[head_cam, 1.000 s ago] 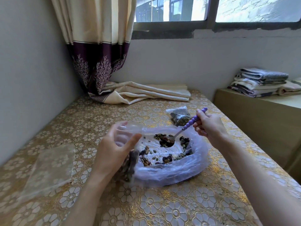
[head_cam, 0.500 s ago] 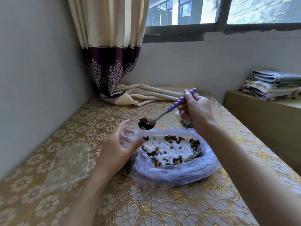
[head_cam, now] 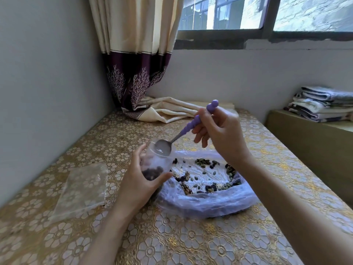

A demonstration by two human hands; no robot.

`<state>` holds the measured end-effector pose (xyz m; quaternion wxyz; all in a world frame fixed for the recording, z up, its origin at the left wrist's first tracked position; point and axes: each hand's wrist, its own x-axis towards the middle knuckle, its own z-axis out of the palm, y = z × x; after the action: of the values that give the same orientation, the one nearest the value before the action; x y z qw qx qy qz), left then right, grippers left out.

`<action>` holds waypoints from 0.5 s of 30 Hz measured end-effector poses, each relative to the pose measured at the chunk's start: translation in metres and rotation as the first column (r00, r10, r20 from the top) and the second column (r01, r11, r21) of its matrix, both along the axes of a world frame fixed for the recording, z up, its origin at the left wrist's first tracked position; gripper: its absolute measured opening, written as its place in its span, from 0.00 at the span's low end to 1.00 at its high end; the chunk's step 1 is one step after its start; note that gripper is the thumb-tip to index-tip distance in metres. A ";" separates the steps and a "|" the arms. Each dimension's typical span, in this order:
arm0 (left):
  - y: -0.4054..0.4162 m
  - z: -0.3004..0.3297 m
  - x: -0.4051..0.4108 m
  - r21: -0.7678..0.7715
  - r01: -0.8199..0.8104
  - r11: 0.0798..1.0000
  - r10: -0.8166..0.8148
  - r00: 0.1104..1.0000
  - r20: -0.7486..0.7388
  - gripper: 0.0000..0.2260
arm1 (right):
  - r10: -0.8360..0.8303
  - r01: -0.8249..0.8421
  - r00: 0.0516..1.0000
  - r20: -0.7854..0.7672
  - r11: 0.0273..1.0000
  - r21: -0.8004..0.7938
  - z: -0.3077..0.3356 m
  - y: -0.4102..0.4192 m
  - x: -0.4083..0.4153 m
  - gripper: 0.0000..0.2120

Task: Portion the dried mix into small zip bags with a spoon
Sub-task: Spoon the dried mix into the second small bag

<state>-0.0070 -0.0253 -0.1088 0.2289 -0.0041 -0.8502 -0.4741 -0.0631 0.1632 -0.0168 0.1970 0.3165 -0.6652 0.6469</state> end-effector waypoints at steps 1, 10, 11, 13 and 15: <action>-0.002 -0.003 0.001 -0.034 -0.013 0.999 0.014 0.999 0.030 0.48 | -0.021 0.022 1.000 0.017 0.999 -0.042 -0.002 0.005 -0.001 0.14; -0.005 -0.006 0.002 -0.248 0.003 0.969 0.057 0.971 0.233 0.53 | -0.258 0.303 0.939 0.228 0.934 -0.190 -0.050 0.065 -0.013 0.14; -0.006 -0.007 0.002 -0.266 0.009 0.964 0.062 0.965 0.256 0.53 | -0.285 0.324 0.930 0.231 0.934 -0.150 -0.054 0.072 -0.015 0.15; -0.008 -0.010 0.001 -0.277 0.015 0.961 0.066 0.958 0.280 0.51 | -0.323 0.350 0.914 0.246 0.934 -0.075 -0.061 0.083 -0.018 0.15; -0.012 -0.013 -0.001 -0.275 0.018 0.961 0.059 0.961 0.269 0.48 | -0.352 0.372 0.900 0.256 0.927 -0.035 -0.066 0.093 -0.021 0.15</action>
<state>-0.0081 -0.0369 -0.1220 0.1111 0.0388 -0.9312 -0.3451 -0.0842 0.2563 -0.0824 0.2433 0.0967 -0.7041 0.6601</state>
